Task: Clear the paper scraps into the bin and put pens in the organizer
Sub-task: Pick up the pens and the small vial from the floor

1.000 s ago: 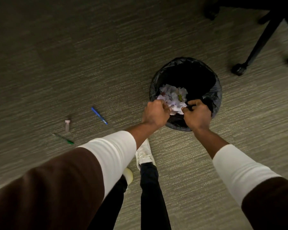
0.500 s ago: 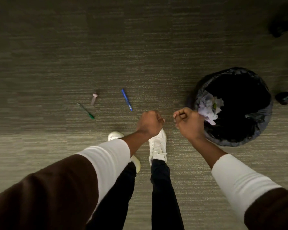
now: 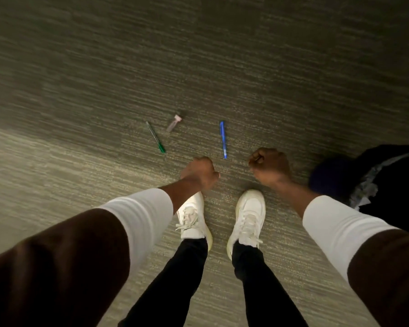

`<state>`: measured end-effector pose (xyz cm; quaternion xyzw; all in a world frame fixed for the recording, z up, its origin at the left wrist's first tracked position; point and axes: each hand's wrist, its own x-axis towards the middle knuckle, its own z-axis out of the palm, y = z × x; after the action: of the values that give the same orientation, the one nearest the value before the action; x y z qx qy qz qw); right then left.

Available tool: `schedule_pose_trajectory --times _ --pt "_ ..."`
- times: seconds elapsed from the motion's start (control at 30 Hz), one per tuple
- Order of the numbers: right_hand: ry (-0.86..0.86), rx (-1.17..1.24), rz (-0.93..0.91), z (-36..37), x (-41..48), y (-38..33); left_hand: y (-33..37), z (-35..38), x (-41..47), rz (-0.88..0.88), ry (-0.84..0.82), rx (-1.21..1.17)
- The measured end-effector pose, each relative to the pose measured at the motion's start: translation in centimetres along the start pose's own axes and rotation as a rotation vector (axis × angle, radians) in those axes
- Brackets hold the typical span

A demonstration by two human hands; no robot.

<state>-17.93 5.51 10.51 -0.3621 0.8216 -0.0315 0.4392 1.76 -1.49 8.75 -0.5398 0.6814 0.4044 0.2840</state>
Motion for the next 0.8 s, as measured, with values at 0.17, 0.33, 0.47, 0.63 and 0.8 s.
schedule_pose_trajectory --times 0.17,0.33,0.47,0.63,0.8 --pt "0.004 -0.088 -0.094 4.4 6.3 -1.3 -5.1 1.1 5.2 -0.071 0.018 0.103" --pt "0.016 -0.183 -0.097 8.6 12.3 -2.3 -9.2 -0.2 10.8 -0.108 0.208 0.241" --pt "0.086 -0.241 -0.101 11.1 15.5 -3.0 -11.9 -2.7 15.3 -0.162 0.448 0.108" --pt "0.146 -0.222 -0.03 13.6 17.4 -3.5 -13.5 -4.5 20.1 -0.159 0.522 0.07" --pt "0.163 -0.151 -0.017 14.5 18.1 -3.6 -13.9 -3.6 21.1 -0.057 0.54 0.094"
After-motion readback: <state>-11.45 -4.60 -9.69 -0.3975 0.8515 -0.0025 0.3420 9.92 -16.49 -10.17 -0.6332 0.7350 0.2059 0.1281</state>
